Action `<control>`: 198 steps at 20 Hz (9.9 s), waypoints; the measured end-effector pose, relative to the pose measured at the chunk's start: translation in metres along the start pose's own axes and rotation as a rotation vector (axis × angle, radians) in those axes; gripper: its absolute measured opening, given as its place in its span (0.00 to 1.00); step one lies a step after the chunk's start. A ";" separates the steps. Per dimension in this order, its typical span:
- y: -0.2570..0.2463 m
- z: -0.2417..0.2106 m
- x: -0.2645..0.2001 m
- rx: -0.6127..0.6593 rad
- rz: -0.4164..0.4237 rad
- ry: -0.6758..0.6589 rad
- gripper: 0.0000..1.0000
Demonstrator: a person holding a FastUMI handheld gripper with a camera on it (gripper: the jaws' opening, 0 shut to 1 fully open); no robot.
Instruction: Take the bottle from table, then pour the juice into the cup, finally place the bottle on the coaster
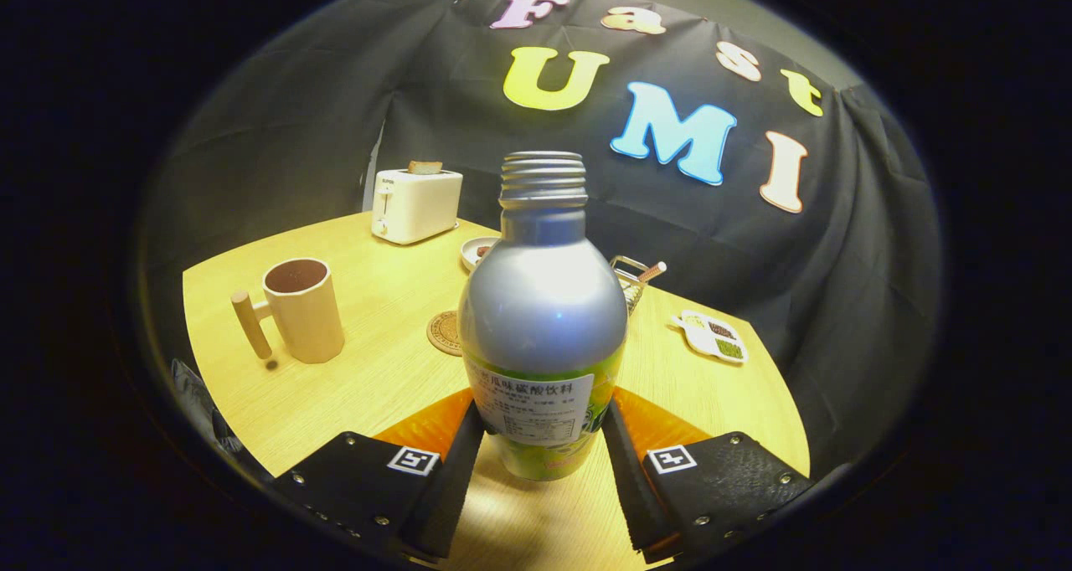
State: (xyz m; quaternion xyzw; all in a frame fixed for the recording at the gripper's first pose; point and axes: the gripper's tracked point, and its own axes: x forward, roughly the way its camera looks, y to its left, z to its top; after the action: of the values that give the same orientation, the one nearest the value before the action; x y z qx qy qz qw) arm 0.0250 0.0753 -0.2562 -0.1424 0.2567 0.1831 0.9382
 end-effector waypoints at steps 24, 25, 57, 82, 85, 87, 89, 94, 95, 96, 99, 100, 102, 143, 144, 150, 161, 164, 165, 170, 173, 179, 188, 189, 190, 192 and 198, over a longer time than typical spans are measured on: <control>0.071 0.040 0.029 -0.434 0.000 0.109 0.76; 0.075 0.042 0.030 -0.454 -0.001 0.115 0.76; 0.106 0.043 0.040 -0.998 -0.038 0.292 0.76; 0.095 0.055 0.044 -1.311 -0.073 0.425 0.76; 0.097 0.056 0.045 -1.332 -0.069 0.431 0.76; 0.098 0.056 0.047 -1.339 -0.068 0.437 0.76; 0.097 0.056 0.047 -1.353 -0.065 0.443 0.76; 0.094 0.055 0.049 -1.366 -0.067 0.462 0.76; 0.094 0.054 0.049 -1.367 -0.067 0.463 0.76; 0.093 0.055 0.049 -1.370 -0.068 0.464 0.76; 0.093 0.056 0.048 -1.385 -0.073 0.466 0.76; 0.092 0.057 0.047 -1.392 -0.075 0.467 0.76; 0.090 0.060 0.050 -1.404 -0.081 0.469 0.75; 0.079 0.082 0.051 -1.552 -0.091 0.518 0.75; 0.079 0.083 0.051 -1.555 -0.093 0.519 0.75; 0.080 0.086 0.048 -1.566 -0.095 0.523 0.75; 0.081 0.092 0.042 -1.607 -0.096 0.541 0.76; 0.083 0.093 0.041 -1.617 -0.096 0.546 0.75; 0.083 0.094 0.041 -1.621 -0.095 0.545 0.75; 0.085 0.098 0.039 -1.635 -0.099 0.547 0.75; 0.085 0.102 0.039 -1.639 -0.100 0.547 0.75; 0.085 0.107 0.040 -1.659 -0.102 0.550 0.75; 0.082 0.109 0.040 -1.691 -0.099 0.578 0.75; 0.083 0.109 0.038 -1.693 -0.097 0.584 0.75; 0.084 0.109 0.038 -1.697 -0.095 0.587 0.75; 0.084 0.110 0.039 -1.712 -0.093 0.601 0.75; 0.089 0.115 0.039 -1.741 -0.099 0.620 0.75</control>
State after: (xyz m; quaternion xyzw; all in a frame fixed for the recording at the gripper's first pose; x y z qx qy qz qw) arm 0.0692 0.2067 -0.1973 -0.8506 0.2618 0.2249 0.3966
